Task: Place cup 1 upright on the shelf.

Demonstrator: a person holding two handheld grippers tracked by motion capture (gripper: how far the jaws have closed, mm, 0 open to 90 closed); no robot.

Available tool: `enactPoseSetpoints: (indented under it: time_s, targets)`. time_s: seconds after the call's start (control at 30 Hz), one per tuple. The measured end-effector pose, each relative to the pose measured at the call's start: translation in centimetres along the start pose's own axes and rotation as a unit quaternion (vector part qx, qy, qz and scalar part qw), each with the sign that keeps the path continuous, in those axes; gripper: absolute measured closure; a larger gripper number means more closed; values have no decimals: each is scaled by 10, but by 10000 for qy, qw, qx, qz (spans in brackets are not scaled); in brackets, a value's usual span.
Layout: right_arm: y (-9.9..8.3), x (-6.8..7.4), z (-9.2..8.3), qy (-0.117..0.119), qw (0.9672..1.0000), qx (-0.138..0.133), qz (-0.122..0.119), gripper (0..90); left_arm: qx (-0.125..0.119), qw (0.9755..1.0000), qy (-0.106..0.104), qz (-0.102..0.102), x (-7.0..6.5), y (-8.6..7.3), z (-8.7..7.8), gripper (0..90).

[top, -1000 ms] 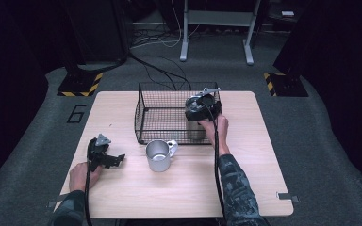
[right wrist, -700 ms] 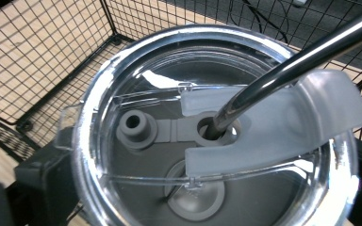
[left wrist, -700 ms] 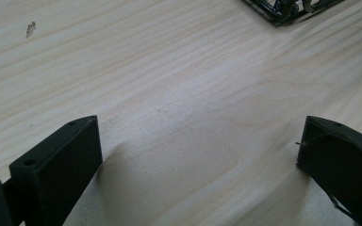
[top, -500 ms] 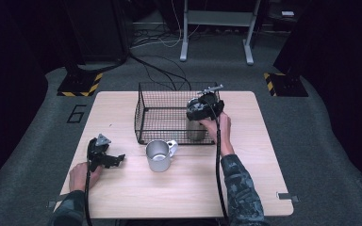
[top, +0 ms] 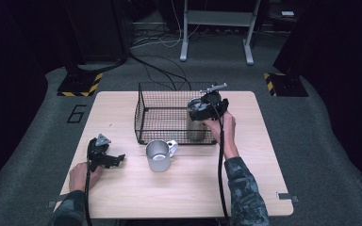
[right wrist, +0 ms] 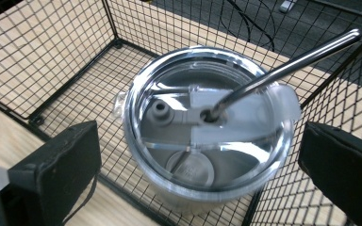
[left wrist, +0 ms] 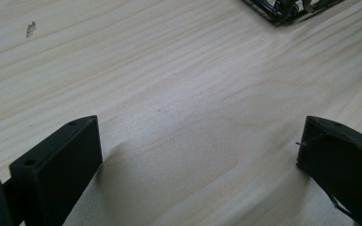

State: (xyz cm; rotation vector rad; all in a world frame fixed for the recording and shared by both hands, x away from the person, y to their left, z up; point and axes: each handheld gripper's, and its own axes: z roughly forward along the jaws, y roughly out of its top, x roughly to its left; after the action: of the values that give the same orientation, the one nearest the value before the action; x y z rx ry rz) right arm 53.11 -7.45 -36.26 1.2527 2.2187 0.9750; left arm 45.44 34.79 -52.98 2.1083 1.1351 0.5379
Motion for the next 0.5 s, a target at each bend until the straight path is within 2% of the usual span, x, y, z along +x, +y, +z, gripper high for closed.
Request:
enactPoseSetpoints:
  time_s: [0.27, 0.5]
  targets:
    - [-7, 0, -22, 77, 9999, -55, -45, 0, 0, 10000, 0, 0, 0, 0, 0, 3]
    - [-25, 1, -41, 190, 9997, -142, -115, 0, 3, 10000, 5, -5, 0, 0, 0, 3]
